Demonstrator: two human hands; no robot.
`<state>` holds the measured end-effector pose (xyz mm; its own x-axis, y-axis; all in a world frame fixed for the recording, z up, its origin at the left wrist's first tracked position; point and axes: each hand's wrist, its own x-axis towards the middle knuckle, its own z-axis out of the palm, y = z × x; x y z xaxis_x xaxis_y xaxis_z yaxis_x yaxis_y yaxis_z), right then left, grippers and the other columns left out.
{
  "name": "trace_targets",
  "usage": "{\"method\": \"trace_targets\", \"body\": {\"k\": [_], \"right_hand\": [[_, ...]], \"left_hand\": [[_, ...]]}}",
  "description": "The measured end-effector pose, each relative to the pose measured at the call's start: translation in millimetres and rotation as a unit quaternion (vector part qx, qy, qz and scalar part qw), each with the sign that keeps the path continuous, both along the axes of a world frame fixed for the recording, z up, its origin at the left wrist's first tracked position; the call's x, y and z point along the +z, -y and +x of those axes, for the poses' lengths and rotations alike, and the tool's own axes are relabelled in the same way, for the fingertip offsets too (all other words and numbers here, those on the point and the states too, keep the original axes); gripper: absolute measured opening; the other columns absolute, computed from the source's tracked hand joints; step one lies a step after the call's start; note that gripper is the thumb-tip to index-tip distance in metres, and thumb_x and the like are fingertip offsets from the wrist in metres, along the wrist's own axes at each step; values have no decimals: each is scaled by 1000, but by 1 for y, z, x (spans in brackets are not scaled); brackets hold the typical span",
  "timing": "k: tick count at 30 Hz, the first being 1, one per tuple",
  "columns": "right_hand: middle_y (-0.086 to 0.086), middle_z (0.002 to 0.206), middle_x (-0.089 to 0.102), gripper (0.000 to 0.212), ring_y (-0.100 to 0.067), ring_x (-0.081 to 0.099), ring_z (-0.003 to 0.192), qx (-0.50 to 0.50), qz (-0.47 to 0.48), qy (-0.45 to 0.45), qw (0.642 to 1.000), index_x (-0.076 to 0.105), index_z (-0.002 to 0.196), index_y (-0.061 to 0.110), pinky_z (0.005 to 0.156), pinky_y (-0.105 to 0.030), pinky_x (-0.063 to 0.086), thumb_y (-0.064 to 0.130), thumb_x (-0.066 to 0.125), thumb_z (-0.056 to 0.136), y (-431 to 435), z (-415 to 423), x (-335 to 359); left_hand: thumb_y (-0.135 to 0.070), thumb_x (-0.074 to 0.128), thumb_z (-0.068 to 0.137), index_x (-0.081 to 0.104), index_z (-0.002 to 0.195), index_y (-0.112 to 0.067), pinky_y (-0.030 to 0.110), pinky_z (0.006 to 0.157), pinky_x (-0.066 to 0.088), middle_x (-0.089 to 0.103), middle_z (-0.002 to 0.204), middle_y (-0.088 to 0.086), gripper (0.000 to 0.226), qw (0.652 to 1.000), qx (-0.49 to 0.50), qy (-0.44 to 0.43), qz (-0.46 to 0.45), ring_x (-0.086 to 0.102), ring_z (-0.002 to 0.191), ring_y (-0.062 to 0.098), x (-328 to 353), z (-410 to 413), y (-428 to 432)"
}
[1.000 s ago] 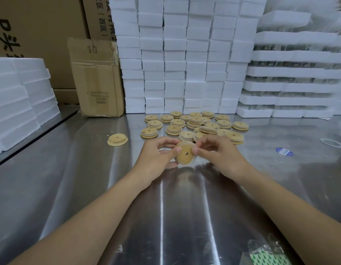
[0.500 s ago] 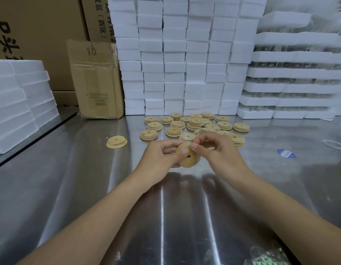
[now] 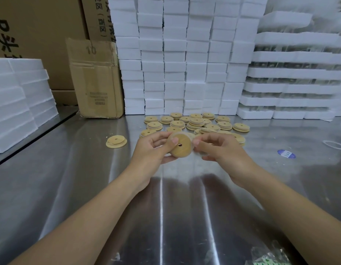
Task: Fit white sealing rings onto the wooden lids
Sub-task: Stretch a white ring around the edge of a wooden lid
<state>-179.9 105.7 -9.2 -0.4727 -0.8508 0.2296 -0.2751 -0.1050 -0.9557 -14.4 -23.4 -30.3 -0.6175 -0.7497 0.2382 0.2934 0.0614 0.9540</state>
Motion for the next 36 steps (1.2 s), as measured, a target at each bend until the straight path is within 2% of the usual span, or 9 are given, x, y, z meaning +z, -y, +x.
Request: {"method": "trace_targets", "body": {"k": [6, 12, 14, 18, 20, 25, 30, 33, 36], "right_hand": [[-3, 86, 79, 8, -9, 71, 78, -60, -78, -90, 991, 81, 83, 15, 74, -20, 56, 9, 85, 86, 6, 1, -6], [3, 86, 76, 8, -11, 72, 82, -38, -61, -161, 984, 73, 87, 10, 79, -23, 56, 6, 75, 94, 7, 4, -8], [-6, 87, 77, 10, -16, 70, 82, -49, -59, -126, 989, 72, 87, 8, 79, -28, 55, 6, 71, 96, 8, 3, -6], [-2, 78, 73, 11, -4, 61, 67, -57, -49, -65, 995, 74, 87, 8, 66, -13, 46, 9, 70, 98, 9, 5, -2], [-4, 78, 70, 9, -9, 59, 69, -50, -42, -34, 997, 73, 91, 7, 61, -12, 46, 12, 70, 98, 6, 2, -2], [0, 98, 75, 6, -21, 71, 91, -15, -2, -41, 999, 75, 99, 20, 75, -33, 57, 25, 77, 95, 1, 6, -1], [-16, 101, 76, 21, -15, 73, 83, -22, -65, -31, 997, 70, 105, 6, 66, -17, 54, 6, 82, 88, 6, 16, -6], [-6, 98, 77, 14, -15, 73, 85, -28, -111, -47, 992, 72, 98, 9, 73, -19, 55, 3, 81, 89, 7, 16, -8], [-1, 89, 77, 9, -10, 71, 75, -30, -129, -33, 991, 73, 94, 14, 64, -21, 55, 7, 78, 92, 8, 15, -8]], "left_hand": [[-10, 77, 96, 74, 116, -11, 40, 82, 67, 78, 115, 16, 20, 1000, 9, 22, -12, 76, 108, 29, 0, -2, -2], [-20, 81, 94, 81, 115, -22, 27, 74, 63, 81, 109, -1, 21, 994, 7, 58, -93, 78, 98, 14, -1, -3, -4], [-18, 80, 93, 82, 114, -17, 27, 73, 63, 82, 109, 2, 21, 996, 4, 44, -77, 79, 98, 15, 0, -4, -2], [-18, 80, 94, 82, 114, -18, 31, 74, 65, 81, 112, 6, 21, 999, -4, 25, -44, 78, 105, 17, 0, -3, -1], [-18, 78, 95, 82, 114, -22, 36, 77, 66, 82, 111, 6, 19, 1000, 5, 15, -24, 78, 104, 17, -1, -1, 1], [-16, 74, 99, 82, 111, -21, 41, 79, 66, 81, 112, 7, 16, 999, 14, -27, 15, 79, 104, 23, 2, 3, 7], [-15, 72, 99, 80, 112, -17, 48, 85, 66, 80, 115, 11, 15, 999, -4, -39, 28, 78, 108, 31, 0, 1, 3], [-16, 71, 101, 73, 119, -17, 47, 85, 66, 80, 113, 13, 18, 999, -18, -27, 43, 78, 107, 34, 1, 0, -1], [-17, 81, 93, 67, 128, -22, 47, 90, 65, 79, 119, 8, 38, 999, -30, 39, 3, 77, 108, 28, 1, 0, -6]]}}
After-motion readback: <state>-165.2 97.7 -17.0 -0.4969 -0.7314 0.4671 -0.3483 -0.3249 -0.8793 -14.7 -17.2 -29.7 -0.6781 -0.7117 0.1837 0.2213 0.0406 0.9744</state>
